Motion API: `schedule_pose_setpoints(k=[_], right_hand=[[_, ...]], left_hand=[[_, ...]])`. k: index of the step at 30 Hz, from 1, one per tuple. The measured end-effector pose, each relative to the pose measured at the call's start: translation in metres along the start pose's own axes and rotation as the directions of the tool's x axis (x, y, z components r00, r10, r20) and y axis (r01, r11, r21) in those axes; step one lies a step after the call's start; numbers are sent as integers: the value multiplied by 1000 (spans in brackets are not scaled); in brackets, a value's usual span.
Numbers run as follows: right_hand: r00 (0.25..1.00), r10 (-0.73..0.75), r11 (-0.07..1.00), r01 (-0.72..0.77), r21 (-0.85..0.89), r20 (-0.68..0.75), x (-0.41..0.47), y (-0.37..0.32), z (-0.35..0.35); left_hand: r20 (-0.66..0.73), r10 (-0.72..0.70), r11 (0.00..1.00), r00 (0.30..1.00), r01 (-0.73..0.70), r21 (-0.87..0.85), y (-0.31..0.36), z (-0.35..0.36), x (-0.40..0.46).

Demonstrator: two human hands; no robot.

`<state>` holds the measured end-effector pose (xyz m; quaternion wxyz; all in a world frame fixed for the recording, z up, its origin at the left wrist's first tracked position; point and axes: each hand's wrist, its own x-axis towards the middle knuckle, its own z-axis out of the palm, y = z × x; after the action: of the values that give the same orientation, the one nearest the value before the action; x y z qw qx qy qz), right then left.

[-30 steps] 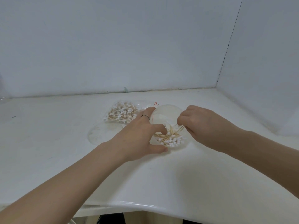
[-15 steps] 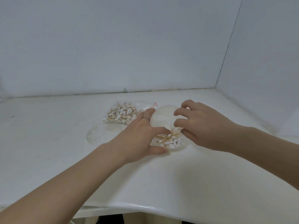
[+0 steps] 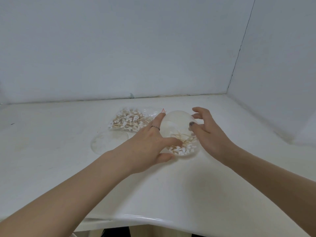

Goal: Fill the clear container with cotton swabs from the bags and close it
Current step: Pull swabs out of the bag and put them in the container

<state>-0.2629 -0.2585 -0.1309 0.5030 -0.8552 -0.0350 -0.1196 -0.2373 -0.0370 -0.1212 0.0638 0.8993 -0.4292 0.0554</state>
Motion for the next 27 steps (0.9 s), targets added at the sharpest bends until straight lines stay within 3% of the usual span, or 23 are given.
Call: schedule_pose_setpoints(k=[3, 9, 12, 16, 21, 27], right_hand=[[998, 62, 995, -62, 78, -9, 4, 5, 5], [996, 67, 997, -65, 30, -54, -5, 6, 12], [992, 107, 985, -97, 145, -62, -7, 2, 13], [990, 140, 951, -136, 276, 3, -11, 3, 16], [991, 117, 959, -128, 254, 57, -19, 3, 14], [993, 115, 971, -116, 211, 14, -24, 2, 12]], left_hand=[[-16, -21, 998, 1000, 22, 63, 3, -1, -5], [-164, -89, 984, 982, 112, 136, 12, -5, -14], [-231, -121, 974, 965, 161, 161, 15, -7, -17], [-213, -162, 977, 964, 186, 102, 15, -8, -19], [-124, -161, 984, 979, 149, -101, 16, -4, -20], [-206, -81, 996, 975, 88, 20, 18, 1, -18]])
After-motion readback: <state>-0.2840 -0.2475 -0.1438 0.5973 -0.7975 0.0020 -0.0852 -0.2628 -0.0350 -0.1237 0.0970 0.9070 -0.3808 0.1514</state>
